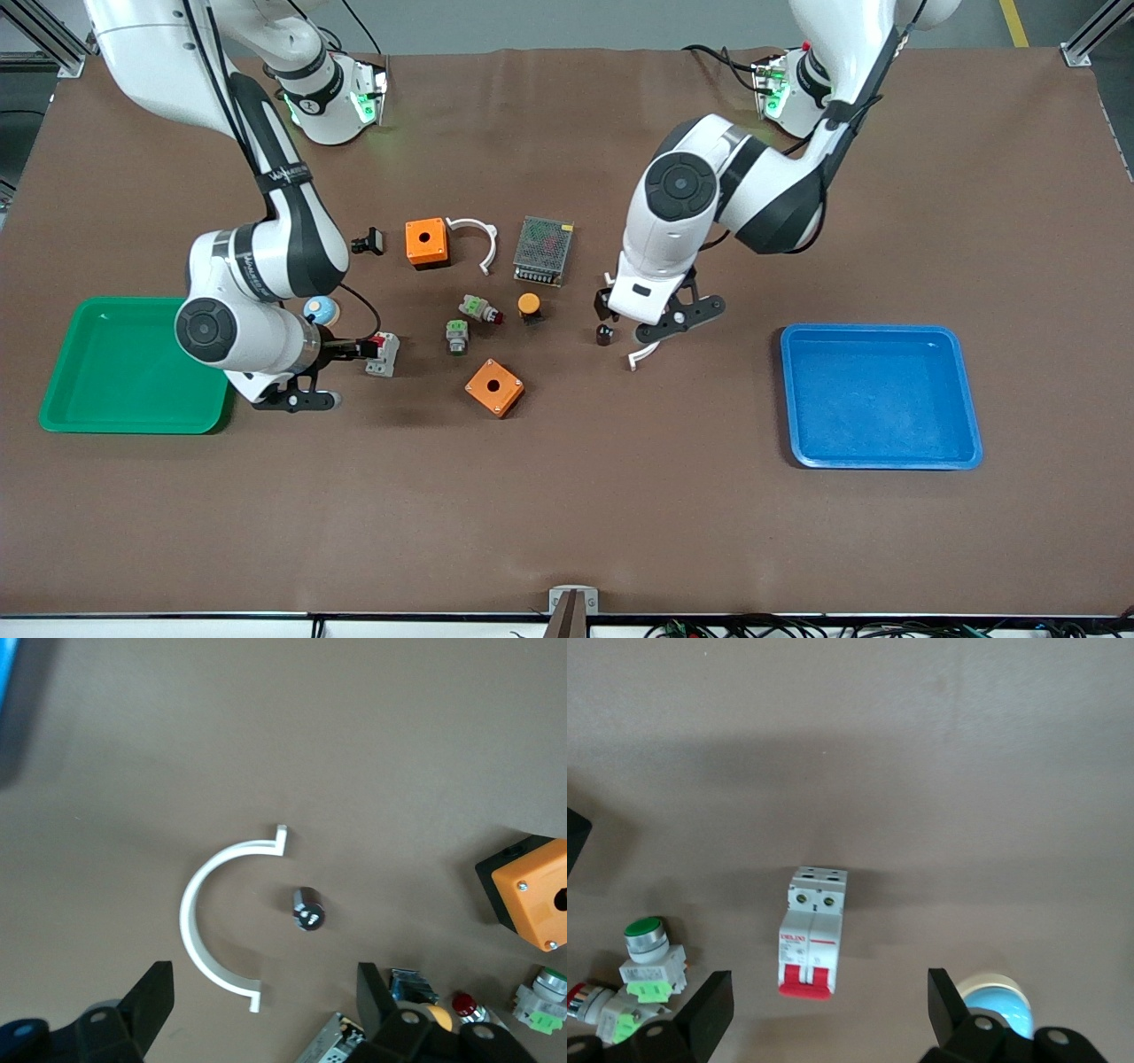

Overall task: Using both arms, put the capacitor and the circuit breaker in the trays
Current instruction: 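Lower the right gripper onto the breaker while the left gripper lowers onto the capacitor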

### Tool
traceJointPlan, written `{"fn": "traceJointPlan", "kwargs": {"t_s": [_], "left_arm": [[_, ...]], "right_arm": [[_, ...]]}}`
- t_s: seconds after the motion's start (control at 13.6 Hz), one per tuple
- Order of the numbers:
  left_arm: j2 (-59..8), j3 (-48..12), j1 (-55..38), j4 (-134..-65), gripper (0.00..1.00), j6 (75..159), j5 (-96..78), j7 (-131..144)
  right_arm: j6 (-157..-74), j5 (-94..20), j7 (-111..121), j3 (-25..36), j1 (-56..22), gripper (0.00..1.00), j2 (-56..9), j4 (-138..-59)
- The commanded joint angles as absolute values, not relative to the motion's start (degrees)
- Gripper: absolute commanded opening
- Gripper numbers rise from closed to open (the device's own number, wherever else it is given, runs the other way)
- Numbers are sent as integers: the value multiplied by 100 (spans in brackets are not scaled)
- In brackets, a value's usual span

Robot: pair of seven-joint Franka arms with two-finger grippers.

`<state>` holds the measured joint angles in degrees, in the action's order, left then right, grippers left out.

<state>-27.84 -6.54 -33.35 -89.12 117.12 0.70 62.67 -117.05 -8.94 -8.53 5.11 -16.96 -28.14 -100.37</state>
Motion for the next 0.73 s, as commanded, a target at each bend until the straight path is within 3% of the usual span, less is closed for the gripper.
{"fn": "traceJointPlan", "kwargs": {"t_s": [0.0,0.37,0.66], "left_arm": [[-3198,-580,-3673,-8763,87,11979,350,6827],[-3716,-589,-3840,-8771,76,12392,545,6952],[-4183,-571,-3876,-8771,75,12981,737,7180]], "right_arm": [[-12031,-1107,-932,545,-1810,97,-2909,-10212],[-12401,-1116,-949,545,-1907,96,-2918,-10511],[-12428,-1125,-1011,545,-1960,95,-2971,-10529]]}}
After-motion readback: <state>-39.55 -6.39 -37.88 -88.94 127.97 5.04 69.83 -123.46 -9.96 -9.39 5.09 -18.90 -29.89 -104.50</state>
